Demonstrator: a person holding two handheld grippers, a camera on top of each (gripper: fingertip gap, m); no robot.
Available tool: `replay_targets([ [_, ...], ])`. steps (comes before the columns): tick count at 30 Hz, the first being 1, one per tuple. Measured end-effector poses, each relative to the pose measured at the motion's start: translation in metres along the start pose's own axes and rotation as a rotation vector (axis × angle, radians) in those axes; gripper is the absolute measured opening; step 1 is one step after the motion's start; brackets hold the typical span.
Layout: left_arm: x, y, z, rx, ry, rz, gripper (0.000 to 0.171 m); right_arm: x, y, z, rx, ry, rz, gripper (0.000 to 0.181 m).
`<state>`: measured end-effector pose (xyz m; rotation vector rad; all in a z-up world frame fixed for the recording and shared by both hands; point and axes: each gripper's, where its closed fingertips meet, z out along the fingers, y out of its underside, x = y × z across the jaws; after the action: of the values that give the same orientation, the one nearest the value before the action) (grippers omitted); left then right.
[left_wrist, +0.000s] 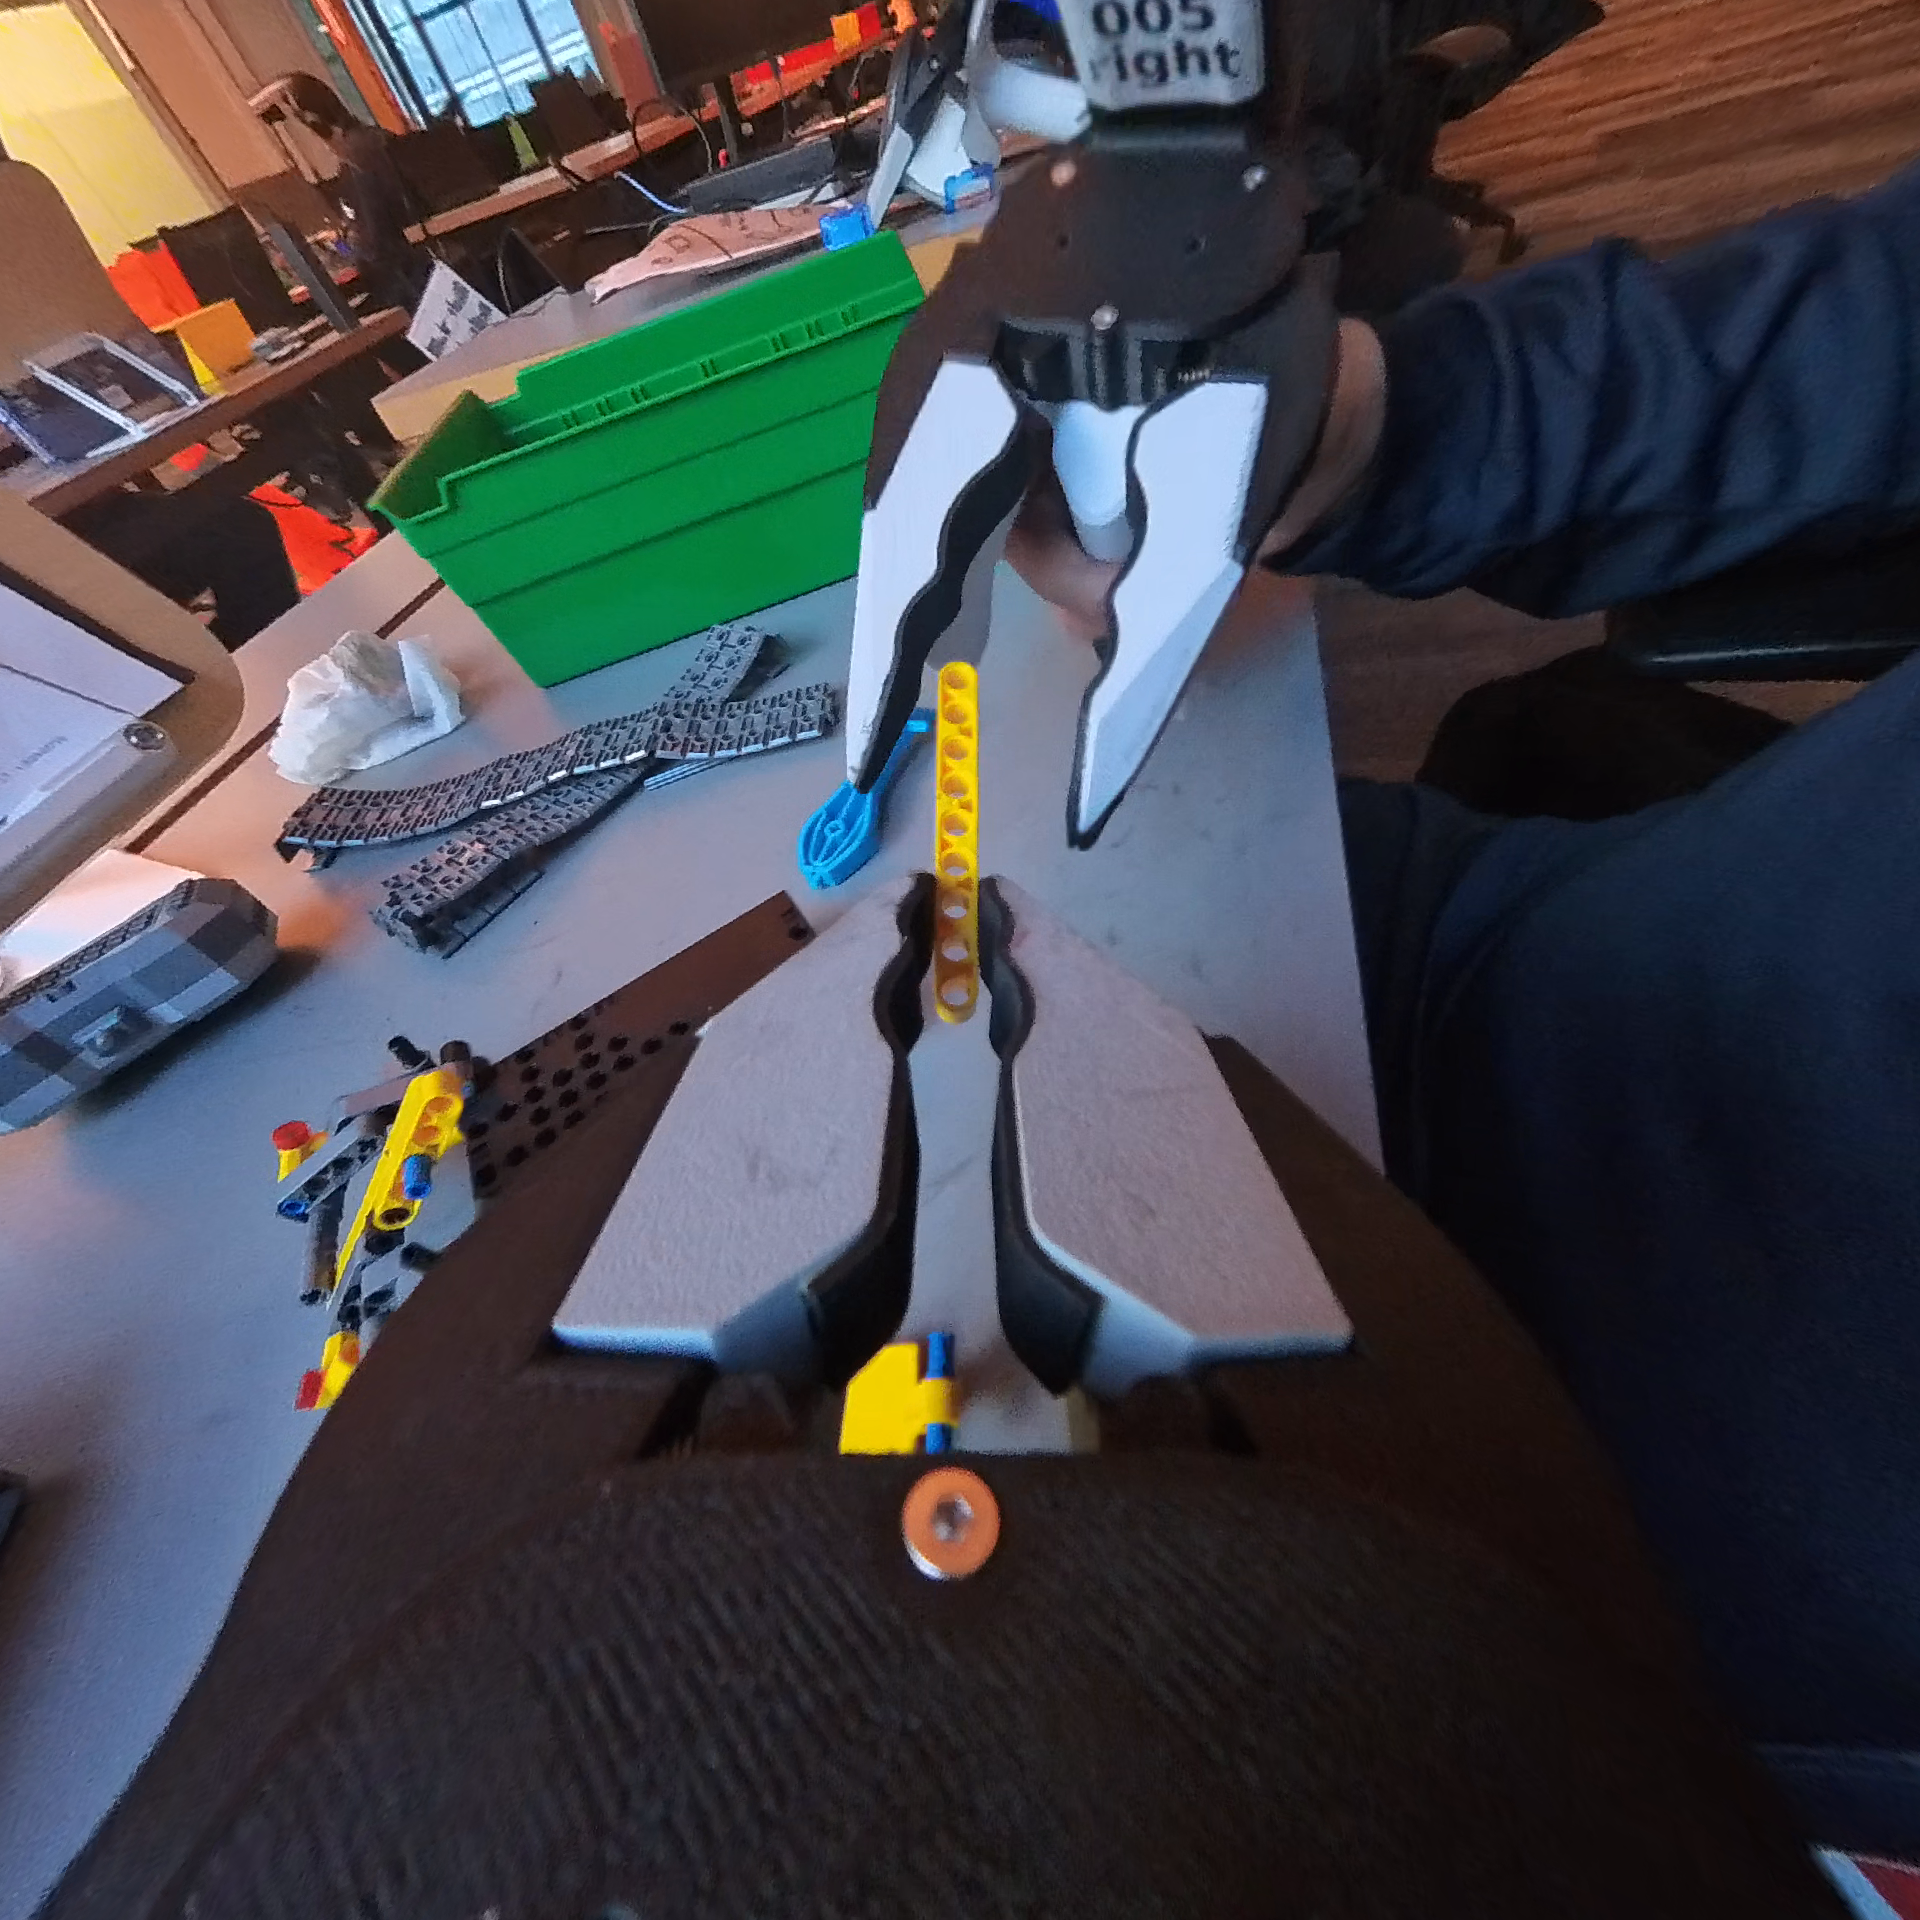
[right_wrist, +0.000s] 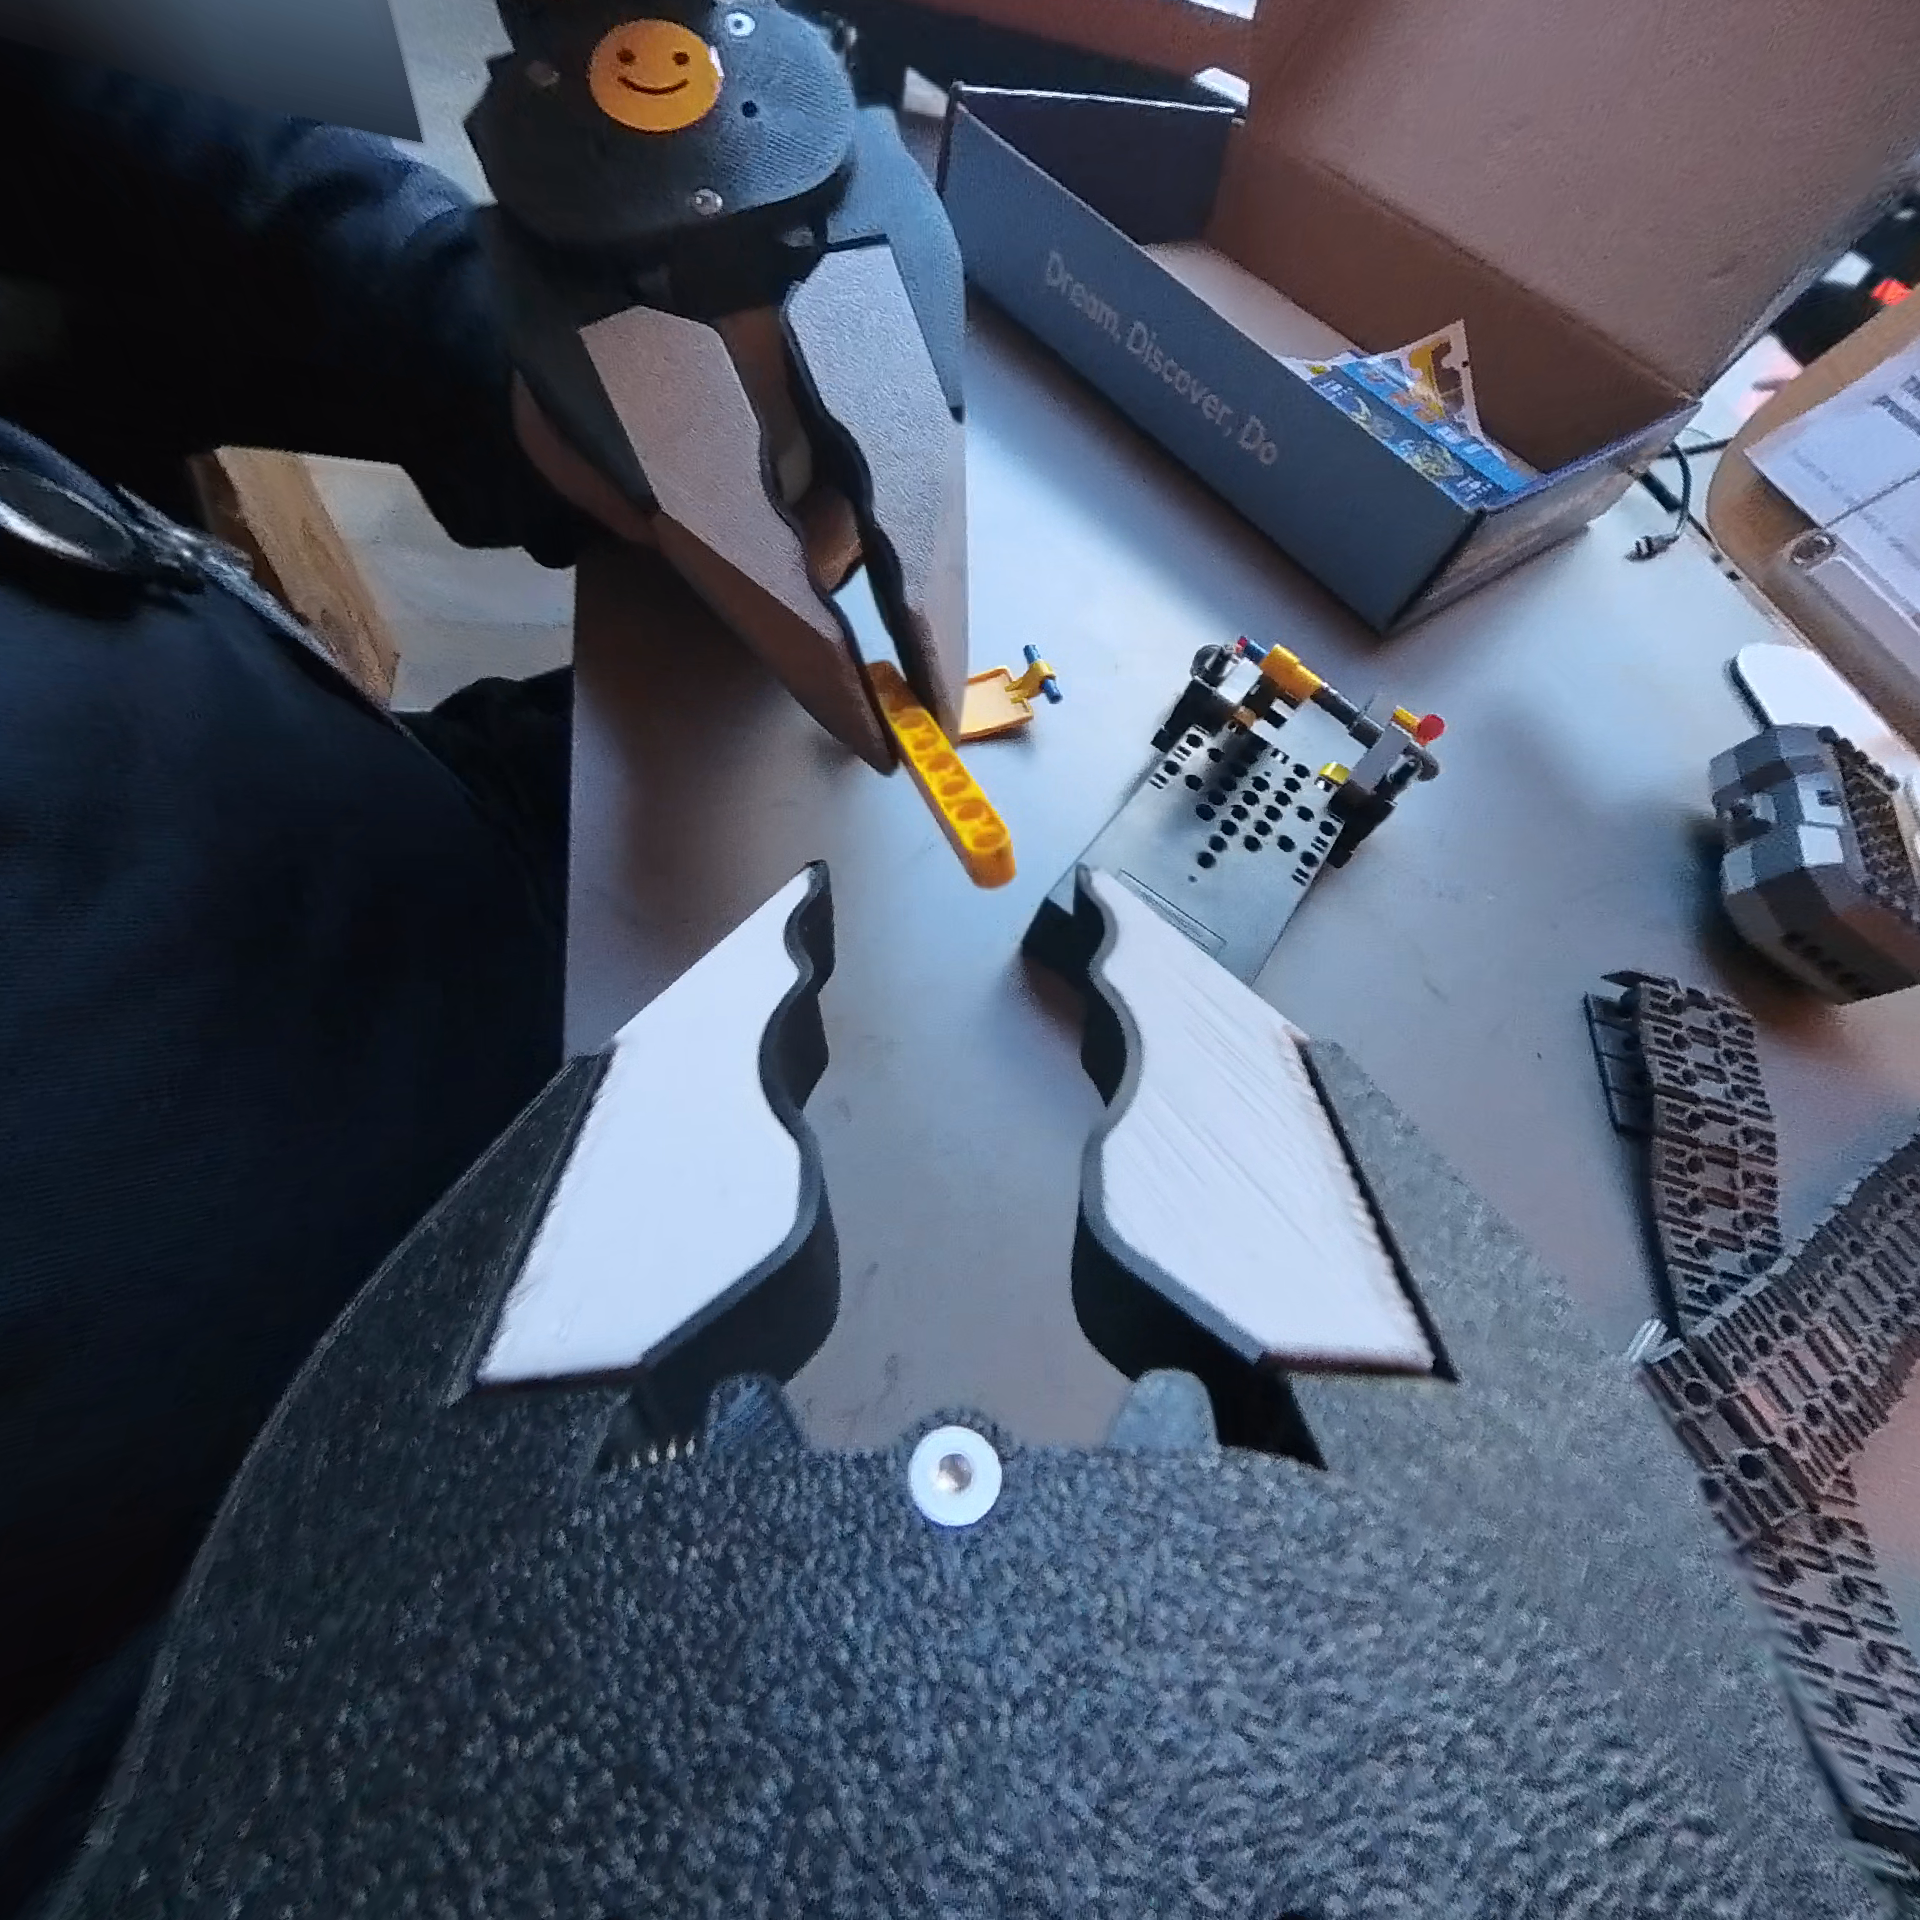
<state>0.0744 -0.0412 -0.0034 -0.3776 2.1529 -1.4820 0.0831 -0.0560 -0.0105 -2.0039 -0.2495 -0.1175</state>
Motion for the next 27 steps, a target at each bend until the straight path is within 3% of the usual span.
replay_targets([
  [5,0.007,-0.001,0.003,0.000,0.009,0.046,0.005,-0.001,-0.004,-0.003,-0.052,0.024,-0.058,0.037],
  [8,0.010,0.002,0.004,-0.019,0.013,0.068,0.006,-0.008,-0.013,-0.004,-0.029,0.004,-0.093,0.011],
  [19,0.012,0.000,0.006,-0.003,0.032,0.043,0.008,-0.012,-0.013,-0.012,-0.053,0.010,-0.150,0.006],
  [27,0.002,0.004,0.007,-0.018,0.019,-0.032,0.004,0.024,-0.019,-0.063,0.033,0.150,-0.094,0.006],
])
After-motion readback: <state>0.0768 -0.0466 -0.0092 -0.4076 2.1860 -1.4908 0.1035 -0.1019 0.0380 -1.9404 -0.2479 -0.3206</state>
